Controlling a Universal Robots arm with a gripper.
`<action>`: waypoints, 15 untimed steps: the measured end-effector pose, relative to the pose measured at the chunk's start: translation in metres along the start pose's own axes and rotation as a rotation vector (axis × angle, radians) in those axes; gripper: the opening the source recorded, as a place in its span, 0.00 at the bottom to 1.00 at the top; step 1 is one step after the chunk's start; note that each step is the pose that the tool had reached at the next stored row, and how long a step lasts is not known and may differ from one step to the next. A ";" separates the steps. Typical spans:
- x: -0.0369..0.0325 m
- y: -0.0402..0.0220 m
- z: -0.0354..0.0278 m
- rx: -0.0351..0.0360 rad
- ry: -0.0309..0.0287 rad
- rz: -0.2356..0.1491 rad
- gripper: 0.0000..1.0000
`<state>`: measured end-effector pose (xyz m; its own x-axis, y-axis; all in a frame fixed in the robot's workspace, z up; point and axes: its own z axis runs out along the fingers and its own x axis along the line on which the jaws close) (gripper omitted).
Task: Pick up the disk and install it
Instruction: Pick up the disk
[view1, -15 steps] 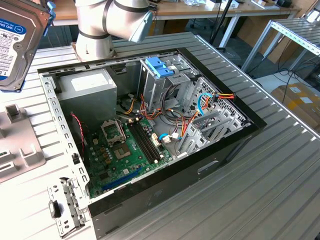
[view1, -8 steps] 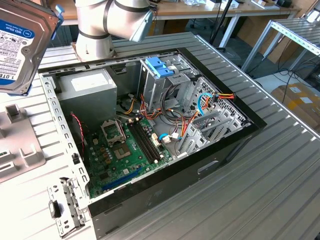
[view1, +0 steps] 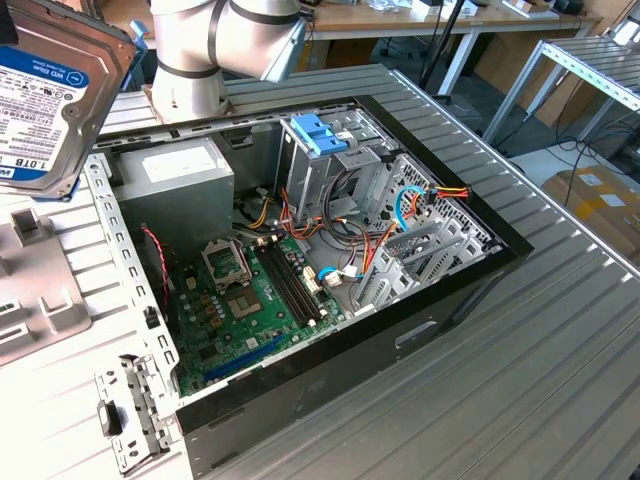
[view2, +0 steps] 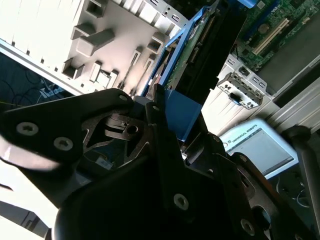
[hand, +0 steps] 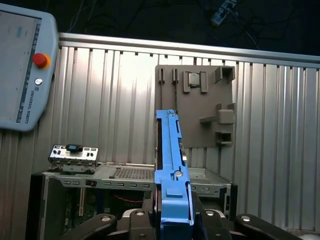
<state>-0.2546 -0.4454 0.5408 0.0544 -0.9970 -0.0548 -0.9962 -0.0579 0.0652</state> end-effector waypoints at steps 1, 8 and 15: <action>0.0017 -0.0011 -0.0001 0.0000 0.0001 0.000 0.37; 0.0124 -0.0077 -0.0005 -0.0001 0.0000 0.000 0.37; 0.0232 -0.0219 -0.0012 -0.0013 0.0000 0.000 0.37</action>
<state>-0.2314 -0.4674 0.5393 0.0543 -0.9970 -0.0548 -0.9961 -0.0579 0.0666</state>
